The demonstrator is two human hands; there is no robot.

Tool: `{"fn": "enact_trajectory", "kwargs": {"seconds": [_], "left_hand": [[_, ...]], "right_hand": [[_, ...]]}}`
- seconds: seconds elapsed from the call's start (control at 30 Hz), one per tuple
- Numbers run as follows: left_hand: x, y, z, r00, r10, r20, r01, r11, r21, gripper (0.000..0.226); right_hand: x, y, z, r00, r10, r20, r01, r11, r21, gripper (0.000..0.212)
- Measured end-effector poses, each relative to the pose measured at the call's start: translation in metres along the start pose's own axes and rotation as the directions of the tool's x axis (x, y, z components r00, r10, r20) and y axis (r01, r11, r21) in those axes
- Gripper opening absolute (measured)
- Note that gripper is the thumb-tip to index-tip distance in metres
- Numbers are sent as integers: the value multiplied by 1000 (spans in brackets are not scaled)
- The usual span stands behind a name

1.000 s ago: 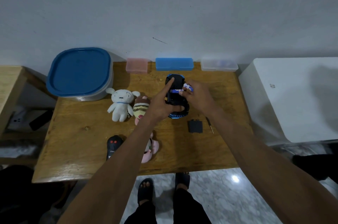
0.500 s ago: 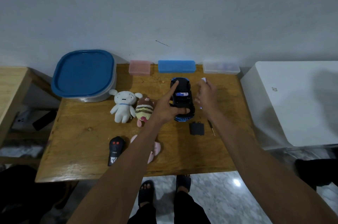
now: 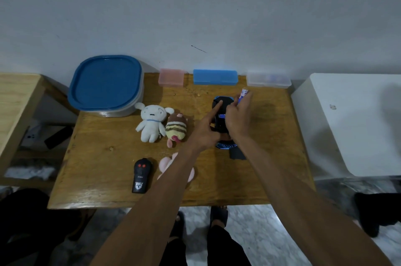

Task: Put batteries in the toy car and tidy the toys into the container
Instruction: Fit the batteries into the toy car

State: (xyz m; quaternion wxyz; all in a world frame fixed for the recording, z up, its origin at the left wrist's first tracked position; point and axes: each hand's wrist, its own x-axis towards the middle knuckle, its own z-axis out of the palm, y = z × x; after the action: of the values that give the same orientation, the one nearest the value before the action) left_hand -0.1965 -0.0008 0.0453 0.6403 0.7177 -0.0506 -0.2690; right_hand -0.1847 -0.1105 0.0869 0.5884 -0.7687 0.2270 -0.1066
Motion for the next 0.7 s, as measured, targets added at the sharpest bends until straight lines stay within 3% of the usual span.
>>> {"fn": "enact_trajectory", "kwargs": {"seconds": [0.2,0.37,0.47,0.7], "left_hand": [[0,-5,-2,999,27,42,-26,999,-25,110],[2,-13,-6,998,54,15,-53,997,-59,107],[2,-15,-8,999,11,-33,-12,999,-40,109],[5,-19,-14,998,36,-42,-36,999,0,110]], "right_hand": [[-6,11,2,964,-177,199,218,953,-211,37],[-1,13,-2,913,-150,380,272,917,-291,29],[3,11,-9,912,-104,396,234,926,-295,27],[9,17,-13,892,-164,422,291,922,-257,25]]}}
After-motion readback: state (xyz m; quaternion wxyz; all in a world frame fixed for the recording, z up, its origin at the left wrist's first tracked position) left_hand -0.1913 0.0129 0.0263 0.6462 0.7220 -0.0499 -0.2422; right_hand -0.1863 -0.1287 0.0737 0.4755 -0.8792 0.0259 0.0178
